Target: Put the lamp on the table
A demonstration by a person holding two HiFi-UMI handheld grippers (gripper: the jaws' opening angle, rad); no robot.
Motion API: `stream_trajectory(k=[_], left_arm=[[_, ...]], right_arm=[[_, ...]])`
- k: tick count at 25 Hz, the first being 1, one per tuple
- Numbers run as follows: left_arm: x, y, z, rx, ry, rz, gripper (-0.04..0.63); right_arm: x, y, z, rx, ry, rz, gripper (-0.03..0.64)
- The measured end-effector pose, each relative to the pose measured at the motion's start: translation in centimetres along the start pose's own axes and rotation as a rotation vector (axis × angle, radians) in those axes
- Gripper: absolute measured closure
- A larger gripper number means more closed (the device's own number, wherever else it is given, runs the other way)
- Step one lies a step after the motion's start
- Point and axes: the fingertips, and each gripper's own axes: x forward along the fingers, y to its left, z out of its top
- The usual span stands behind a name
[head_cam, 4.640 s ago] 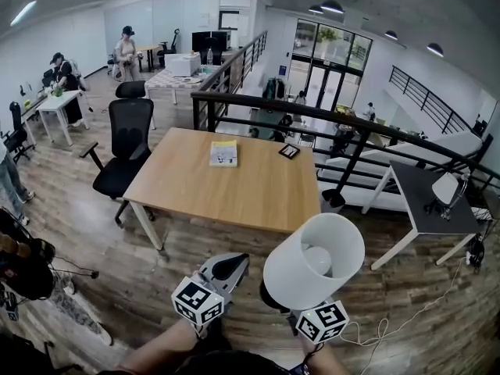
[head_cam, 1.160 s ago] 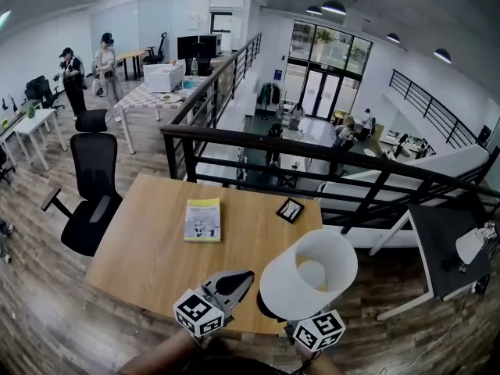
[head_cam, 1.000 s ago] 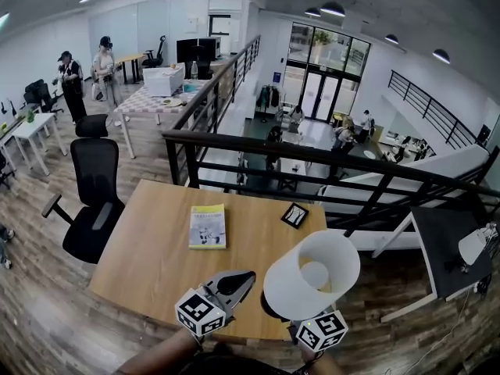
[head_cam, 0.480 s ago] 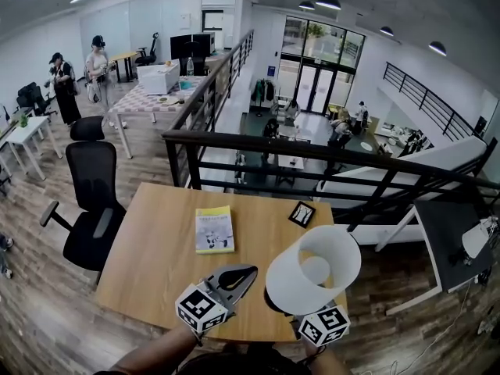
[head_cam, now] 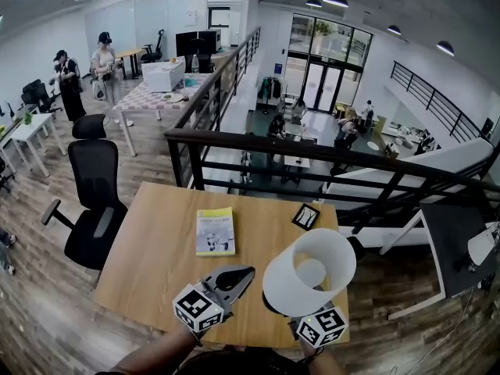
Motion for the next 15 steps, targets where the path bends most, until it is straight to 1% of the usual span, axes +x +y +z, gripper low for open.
stream_trajectory(k=[4,9,12,15], left_arm=[[1.3,0.2,0.0,-0.003,-0.005,-0.009,0.588],[2.6,0.4,0.0,0.031,-0.012,-0.034,0.588],[3.3,1.1,-0.7,0.018,-0.008,-0.019,0.588],[3.8,1.7,-1.2,-0.003,0.017,-0.009,0.588]], right_arm=[[0.4,-1.0,0.1,0.0,0.011,0.0,0.505],[1.0,-2.4,0.2,-0.006,0.012,-0.006,0.505],[1.4,-3.2,-0.4,-0.008,0.024,-0.008,0.505],[2.0,-3.7,-1.0,-0.007,0.031,0.001,0.505]])
